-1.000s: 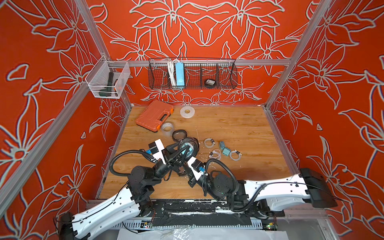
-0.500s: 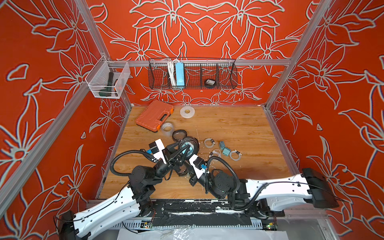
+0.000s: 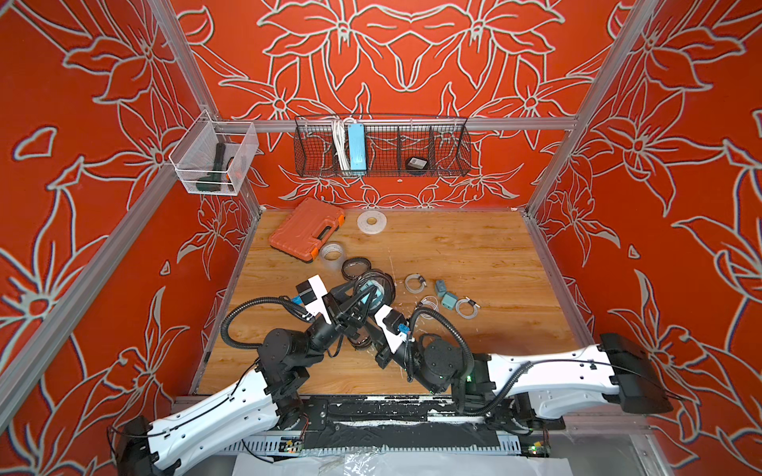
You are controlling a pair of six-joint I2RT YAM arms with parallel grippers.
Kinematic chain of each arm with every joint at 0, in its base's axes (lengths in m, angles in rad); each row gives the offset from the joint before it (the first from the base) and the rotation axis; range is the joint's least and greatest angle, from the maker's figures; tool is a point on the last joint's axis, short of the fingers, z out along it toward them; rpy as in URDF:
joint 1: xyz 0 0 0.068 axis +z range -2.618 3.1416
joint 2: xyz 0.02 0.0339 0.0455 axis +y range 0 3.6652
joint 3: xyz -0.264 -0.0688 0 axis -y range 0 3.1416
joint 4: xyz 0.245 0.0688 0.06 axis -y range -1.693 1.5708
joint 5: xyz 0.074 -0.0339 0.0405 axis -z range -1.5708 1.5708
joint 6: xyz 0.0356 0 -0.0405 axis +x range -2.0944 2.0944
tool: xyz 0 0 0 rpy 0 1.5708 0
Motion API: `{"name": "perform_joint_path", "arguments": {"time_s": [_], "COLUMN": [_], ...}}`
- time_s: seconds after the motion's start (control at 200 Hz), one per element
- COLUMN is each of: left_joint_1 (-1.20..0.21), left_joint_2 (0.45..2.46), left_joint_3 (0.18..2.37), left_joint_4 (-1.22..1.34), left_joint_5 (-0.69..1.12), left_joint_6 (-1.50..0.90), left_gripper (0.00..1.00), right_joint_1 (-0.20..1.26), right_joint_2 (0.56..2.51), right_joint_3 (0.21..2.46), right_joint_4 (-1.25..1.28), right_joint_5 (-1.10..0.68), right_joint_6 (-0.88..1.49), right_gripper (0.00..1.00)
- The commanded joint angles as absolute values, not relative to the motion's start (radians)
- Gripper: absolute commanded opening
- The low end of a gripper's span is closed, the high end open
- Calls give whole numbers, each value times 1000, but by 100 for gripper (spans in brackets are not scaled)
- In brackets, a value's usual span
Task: Pack away charging kits
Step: Zip the zipper on the storage bag.
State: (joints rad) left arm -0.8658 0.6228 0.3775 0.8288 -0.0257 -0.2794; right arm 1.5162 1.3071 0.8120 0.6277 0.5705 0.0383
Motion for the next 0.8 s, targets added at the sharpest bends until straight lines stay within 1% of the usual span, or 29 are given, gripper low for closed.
{"name": "perform_joint_path", "arguments": {"time_s": [0.0,0.195,0.265,0.405,0.621,0.796], "left_joint_1": [-870,-870,-870,-870,-870,-870], "left_joint_2": [637,635,634,640,625,604], "left_joint_3": [354,346,342,343,361,357], "left_joint_4": [835,845,848,848,791,775], "left_joint_5": [-10,-12,-11,-20,-110,-145], "left_joint_6": [-264,-264,-262,-262,-283,-294], "left_gripper": [0,0,0,0,0,0], "right_joint_1": [1502,1492,1487,1480,1479,1471], "right_joint_2": [1278,1272,1270,1277,1283,1263], "right_joint_3": [868,870,871,888,853,785], "right_joint_4": [693,686,681,651,649,662], "right_joint_5": [566,581,579,587,652,713], "right_joint_6": [51,76,88,100,88,63], "right_gripper": [22,21,13,0,0,0]}}
